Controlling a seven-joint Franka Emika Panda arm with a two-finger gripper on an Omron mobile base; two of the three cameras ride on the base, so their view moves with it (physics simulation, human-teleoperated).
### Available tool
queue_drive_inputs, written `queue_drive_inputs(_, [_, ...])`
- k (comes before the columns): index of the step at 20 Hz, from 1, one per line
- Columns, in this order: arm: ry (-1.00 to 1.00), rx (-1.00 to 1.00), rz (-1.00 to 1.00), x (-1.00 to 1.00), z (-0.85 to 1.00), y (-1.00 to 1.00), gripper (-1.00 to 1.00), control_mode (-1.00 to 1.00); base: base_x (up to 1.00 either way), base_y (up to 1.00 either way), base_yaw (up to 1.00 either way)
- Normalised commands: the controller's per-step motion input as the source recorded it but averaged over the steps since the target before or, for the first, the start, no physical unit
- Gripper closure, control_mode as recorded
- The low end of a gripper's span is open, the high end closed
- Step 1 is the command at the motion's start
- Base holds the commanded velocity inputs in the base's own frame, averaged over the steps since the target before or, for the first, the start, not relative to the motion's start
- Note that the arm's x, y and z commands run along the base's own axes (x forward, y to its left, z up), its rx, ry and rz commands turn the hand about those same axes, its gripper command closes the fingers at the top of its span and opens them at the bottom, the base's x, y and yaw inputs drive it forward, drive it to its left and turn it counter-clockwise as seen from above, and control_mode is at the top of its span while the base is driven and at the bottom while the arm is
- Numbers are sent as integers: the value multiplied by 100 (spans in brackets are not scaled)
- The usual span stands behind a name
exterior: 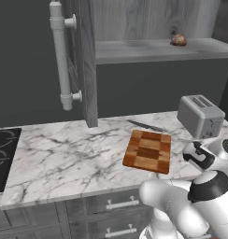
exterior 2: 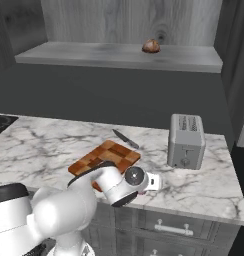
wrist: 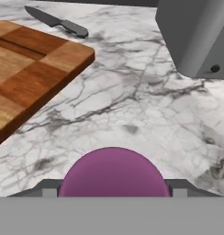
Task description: Pick the bread, place it on the cutting board, pick the jam, place it on the counter, and close the cabinet.
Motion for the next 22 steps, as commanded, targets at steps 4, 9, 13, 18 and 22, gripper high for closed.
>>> queue_drive_inputs(4, [0, 0, 0, 3, -15, 0, 100, -100, 0, 0, 0])
queue_drive_inputs(9, [0, 0, 0, 2, -19, 0, 100, -100, 0, 0, 0])
queue_drive_inputs(13, [0, 0, 0, 7, -23, 0, 100, -100, 0, 0, 0])
queue_drive_inputs(18, [0, 0, 0, 0, -7, 0, 100, -100, 0, 0, 0])
queue_drive_inputs(22, [0, 0, 0, 0, -1, 0, 100, -100, 0, 0, 0])
